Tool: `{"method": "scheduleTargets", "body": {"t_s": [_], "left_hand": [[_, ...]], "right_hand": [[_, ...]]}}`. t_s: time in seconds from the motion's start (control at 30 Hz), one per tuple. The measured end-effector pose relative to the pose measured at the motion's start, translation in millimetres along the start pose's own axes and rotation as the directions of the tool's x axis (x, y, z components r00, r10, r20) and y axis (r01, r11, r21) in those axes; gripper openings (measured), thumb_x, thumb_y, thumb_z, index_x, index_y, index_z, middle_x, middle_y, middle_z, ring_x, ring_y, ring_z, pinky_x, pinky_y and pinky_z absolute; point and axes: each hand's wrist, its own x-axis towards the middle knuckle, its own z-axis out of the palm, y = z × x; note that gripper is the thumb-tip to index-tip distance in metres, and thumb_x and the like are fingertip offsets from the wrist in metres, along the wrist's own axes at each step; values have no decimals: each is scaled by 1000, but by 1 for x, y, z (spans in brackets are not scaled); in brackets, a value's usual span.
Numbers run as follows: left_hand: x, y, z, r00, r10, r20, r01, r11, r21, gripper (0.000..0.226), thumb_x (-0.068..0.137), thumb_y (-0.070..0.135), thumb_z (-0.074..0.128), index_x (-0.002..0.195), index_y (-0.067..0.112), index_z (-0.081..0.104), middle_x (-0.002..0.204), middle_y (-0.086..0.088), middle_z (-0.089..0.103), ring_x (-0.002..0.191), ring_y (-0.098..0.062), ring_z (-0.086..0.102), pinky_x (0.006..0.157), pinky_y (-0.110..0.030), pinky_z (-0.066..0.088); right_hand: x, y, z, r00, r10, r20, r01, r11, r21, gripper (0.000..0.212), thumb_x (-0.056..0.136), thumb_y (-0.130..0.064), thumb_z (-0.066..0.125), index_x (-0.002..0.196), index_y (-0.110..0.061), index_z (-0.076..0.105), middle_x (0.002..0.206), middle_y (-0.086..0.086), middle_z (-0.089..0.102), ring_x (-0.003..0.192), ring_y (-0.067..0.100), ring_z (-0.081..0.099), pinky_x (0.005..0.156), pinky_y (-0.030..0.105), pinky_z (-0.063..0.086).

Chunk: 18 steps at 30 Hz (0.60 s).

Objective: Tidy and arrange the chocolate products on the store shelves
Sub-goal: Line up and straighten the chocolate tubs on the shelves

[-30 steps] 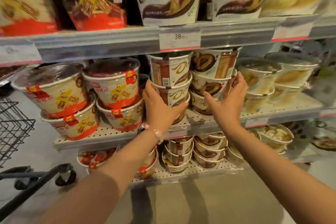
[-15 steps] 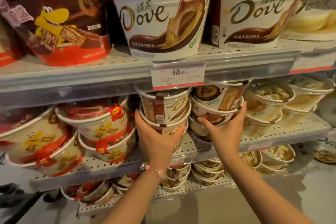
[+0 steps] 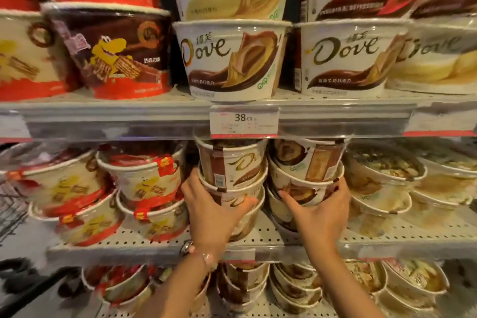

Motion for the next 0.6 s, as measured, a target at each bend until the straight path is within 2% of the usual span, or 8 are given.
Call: {"method": "scheduleTargets", "body": {"t_s": [0.17,0.3,0.37,0.47,0.6], "left_hand": [[-2,6,-4,999,27,-19,-27,1000,-13,122,42,41,91,141,24,21,134,0,29,127,-18,35,98,-25,30],[-3,10,-10,1000,-3,4,3,1000,-14,121,44,40,91,142,20,23,138,-1,34,128,-18,38,106,-33,33],[-6,10,-13,1000,-16,9,16,998,-53,117,47,38,91,141,19,23,138,0,39,125,-16,41,103,-31,35],[-9,10,-17,999,-52,4,52,997,-64,103,51,34,90,131,18,27,126,1,45,110,-11,44,93,-27,37],[-3,1,-21,997,-72,37,75,994,-77,96,43,44,91,117,27,32,120,4,50,111,-15,52,96,-37,46]], "right_hand": [[4,-1,-6,999,-30,17,29,999,38,112,45,-48,89,136,-12,35,131,9,51,123,26,47,102,45,42],[12,2,-16,994,-22,109,15,998,64,112,46,-48,89,137,-16,32,134,7,51,124,25,48,102,43,43],[16,7,-21,985,-31,169,11,993,120,111,48,-47,89,138,-19,30,135,3,51,125,22,48,102,40,43],[23,10,-30,964,-33,263,-21,980,199,113,51,-40,90,140,-17,25,137,4,50,125,21,48,99,33,40],[37,15,-37,929,10,370,-89,976,197,115,51,-37,91,139,-11,23,137,8,49,123,22,49,94,27,40]]}}
